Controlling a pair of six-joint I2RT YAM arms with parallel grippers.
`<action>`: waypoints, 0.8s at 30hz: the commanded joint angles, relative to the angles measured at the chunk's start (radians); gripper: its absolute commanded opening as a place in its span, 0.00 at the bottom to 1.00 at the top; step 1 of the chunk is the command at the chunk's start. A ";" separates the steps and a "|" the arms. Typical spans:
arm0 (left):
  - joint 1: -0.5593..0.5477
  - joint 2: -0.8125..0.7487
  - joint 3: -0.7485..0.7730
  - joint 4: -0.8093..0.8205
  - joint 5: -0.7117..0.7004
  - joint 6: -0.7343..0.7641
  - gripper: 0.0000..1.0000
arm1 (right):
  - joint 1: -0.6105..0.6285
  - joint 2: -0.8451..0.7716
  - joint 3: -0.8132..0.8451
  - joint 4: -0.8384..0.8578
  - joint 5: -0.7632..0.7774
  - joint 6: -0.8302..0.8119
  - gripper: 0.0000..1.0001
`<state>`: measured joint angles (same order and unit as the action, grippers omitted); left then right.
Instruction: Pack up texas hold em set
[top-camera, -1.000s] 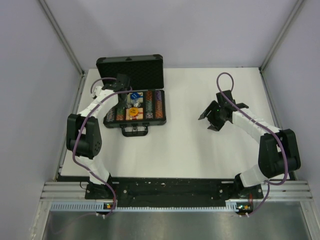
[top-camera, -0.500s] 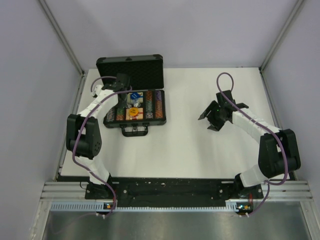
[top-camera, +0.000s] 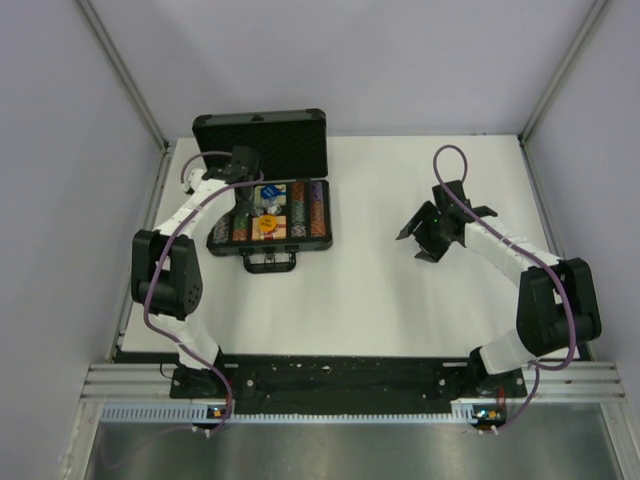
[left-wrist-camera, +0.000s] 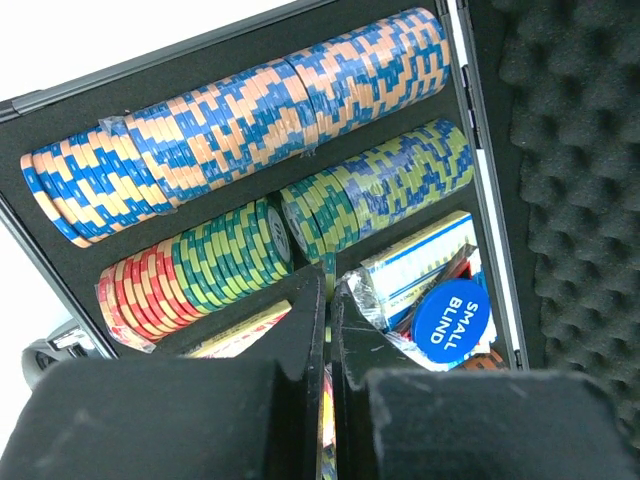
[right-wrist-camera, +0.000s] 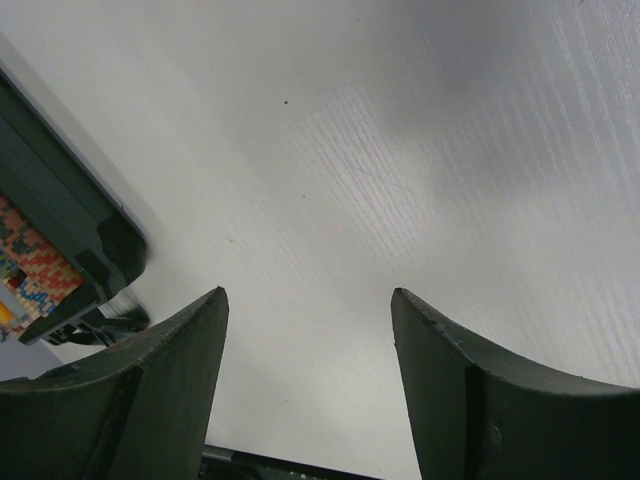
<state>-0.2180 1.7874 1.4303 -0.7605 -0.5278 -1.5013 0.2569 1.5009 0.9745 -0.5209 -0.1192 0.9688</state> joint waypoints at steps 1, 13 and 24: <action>0.005 -0.077 -0.001 0.012 -0.029 0.019 0.00 | -0.008 0.005 0.007 0.009 -0.002 -0.005 0.66; 0.005 -0.094 0.005 -0.095 -0.041 -0.028 0.00 | -0.008 0.007 0.006 0.007 -0.002 -0.007 0.66; 0.016 -0.066 -0.034 -0.014 -0.055 -0.040 0.00 | -0.010 0.005 0.004 0.007 -0.002 -0.012 0.65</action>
<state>-0.2146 1.7267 1.4075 -0.8223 -0.5484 -1.5238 0.2569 1.5013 0.9745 -0.5209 -0.1223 0.9688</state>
